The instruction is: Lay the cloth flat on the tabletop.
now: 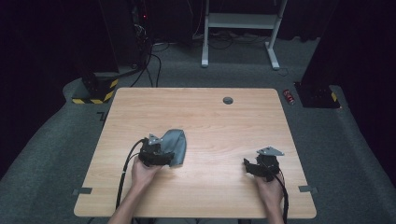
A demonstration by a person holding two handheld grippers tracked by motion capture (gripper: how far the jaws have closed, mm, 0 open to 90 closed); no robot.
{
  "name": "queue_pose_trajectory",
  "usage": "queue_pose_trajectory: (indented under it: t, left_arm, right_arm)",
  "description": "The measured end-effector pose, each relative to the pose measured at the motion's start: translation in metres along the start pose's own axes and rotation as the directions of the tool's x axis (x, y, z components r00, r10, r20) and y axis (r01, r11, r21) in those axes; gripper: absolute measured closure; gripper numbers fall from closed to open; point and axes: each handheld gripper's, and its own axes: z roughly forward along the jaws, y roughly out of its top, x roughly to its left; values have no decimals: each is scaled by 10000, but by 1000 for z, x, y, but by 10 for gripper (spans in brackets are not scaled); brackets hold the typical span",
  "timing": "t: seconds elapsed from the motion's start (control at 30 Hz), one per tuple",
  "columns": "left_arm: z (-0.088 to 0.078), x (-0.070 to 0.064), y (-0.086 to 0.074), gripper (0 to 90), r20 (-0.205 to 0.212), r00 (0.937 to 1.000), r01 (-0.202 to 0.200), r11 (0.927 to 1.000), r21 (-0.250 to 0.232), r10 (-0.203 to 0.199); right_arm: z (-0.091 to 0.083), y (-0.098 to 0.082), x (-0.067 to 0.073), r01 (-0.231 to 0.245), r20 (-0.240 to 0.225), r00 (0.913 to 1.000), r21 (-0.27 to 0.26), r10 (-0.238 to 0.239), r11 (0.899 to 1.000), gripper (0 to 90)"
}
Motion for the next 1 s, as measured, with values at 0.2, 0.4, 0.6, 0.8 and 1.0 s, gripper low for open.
queue_pose_trajectory:
  t: [0.2,0.4,0.6,0.8,1.0]
  left_arm:
    - [6,-1,2,242,-277,9996,-21,10000,96,24]
    - [5,1,2,388,-684,9976,-60,9998,172,71]
    - [4,4,2,540,-1094,9936,-262,9994,223,285]
    - [3,7,1,720,-1053,9942,-200,9998,67,206]
    - [3,7,2,817,-740,9973,-23,9999,-157,12]
  right_arm:
    - [0,0,0,-1,-1,10000,0,1,10000,257]
    - [0,0,0,27,-18,10000,-19,-27,10000,262]
    - [0,0,0,17,-22,10000,-12,-17,10000,262]
    - [0,0,0,25,-19,10000,-20,-26,10000,263]
    - [0,0,0,21,-26,10000,-15,-21,10000,265]
